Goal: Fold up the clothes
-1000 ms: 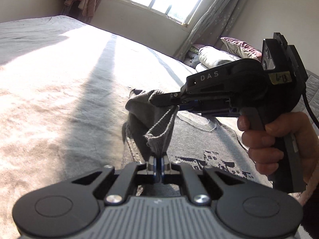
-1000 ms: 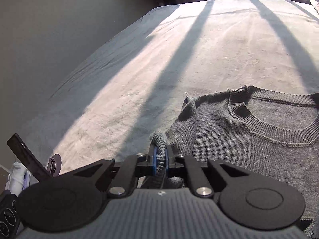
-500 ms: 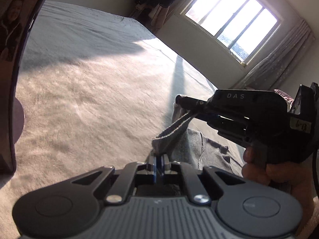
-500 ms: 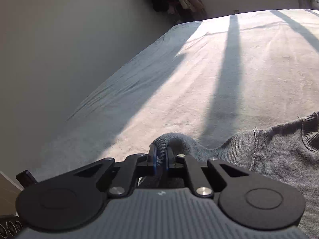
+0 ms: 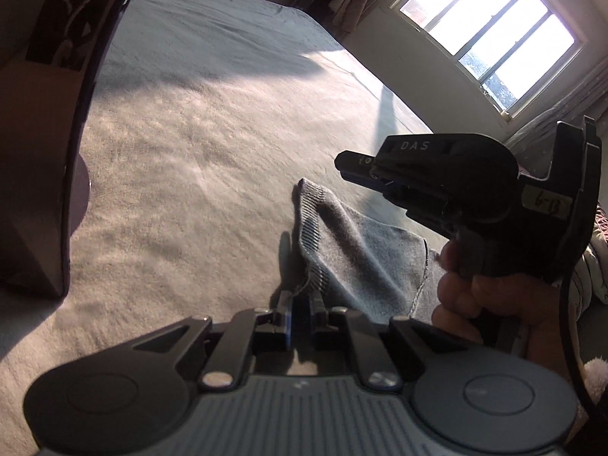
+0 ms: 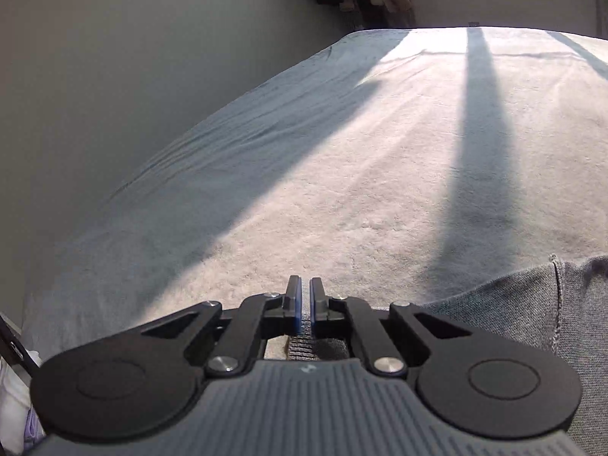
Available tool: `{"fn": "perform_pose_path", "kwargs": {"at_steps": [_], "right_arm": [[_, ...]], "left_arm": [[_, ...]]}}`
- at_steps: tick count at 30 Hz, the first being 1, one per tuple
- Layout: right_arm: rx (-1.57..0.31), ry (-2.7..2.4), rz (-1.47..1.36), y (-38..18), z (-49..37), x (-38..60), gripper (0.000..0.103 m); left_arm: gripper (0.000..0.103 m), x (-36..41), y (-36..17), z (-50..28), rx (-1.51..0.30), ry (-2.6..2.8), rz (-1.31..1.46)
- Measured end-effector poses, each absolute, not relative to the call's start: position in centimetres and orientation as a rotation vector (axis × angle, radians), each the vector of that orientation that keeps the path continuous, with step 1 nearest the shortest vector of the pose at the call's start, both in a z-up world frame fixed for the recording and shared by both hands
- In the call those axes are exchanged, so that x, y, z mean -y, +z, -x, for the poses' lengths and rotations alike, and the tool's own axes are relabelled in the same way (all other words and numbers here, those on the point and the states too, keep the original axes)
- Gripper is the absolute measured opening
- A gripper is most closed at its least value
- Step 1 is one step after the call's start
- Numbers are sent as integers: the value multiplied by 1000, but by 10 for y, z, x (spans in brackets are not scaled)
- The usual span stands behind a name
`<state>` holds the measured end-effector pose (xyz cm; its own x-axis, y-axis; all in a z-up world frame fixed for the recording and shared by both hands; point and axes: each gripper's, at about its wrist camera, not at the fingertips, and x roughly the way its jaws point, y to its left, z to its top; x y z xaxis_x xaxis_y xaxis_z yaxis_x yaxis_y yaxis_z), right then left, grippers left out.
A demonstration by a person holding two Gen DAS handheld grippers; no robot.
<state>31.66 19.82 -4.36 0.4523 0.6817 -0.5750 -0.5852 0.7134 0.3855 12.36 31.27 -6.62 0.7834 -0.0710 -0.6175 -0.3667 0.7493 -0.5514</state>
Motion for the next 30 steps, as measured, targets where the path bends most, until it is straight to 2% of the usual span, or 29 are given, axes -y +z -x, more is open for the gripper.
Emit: {"fn": "perform_pose_path", "kwargs": {"at_steps": [2, 4, 5, 10, 13, 16, 19, 20, 21, 22, 23, 24, 30], "right_arm": [[-783, 776, -144, -40, -318, -192, 6], [-796, 759, -140, -39, -318, -181, 17], [-803, 750, -138, -39, -317, -176, 18], [-838, 691, -163, -40, -311, -136, 18], [-864, 649, -215, -41, -305, -105, 18], [-885, 589, -239, -37, -291, -69, 18], [-879, 527, -233, -24, -274, -31, 18], [-878, 505, -230, -21, -267, -19, 18], [-877, 484, -230, -17, -262, -8, 23], [-875, 461, -234, -14, -256, 3, 28], [-869, 433, -241, -11, -249, 14, 41], [-860, 405, -249, -8, -241, 26, 44], [-817, 236, -283, 9, -202, 95, 44]], "left_arm": [[12, -313, -66, -122, -649, 178, 720], [14, -312, -65, -123, -641, 175, 719], [14, -311, -66, -126, -637, 176, 709], [14, -298, -53, -124, -527, 134, 639], [20, -295, -64, -134, -487, 43, 660], [19, -293, -84, -148, -601, 43, 647], [18, -285, -77, -147, -620, 66, 587], [21, -283, -73, -146, -630, 74, 580], [27, -281, -69, -144, -640, 83, 572], [29, -277, -66, -142, -650, 80, 549], [33, -273, -63, -139, -660, 76, 525], [37, -268, -59, -137, -670, 73, 502], [54, -251, -45, -118, -702, 39, 440]]}}
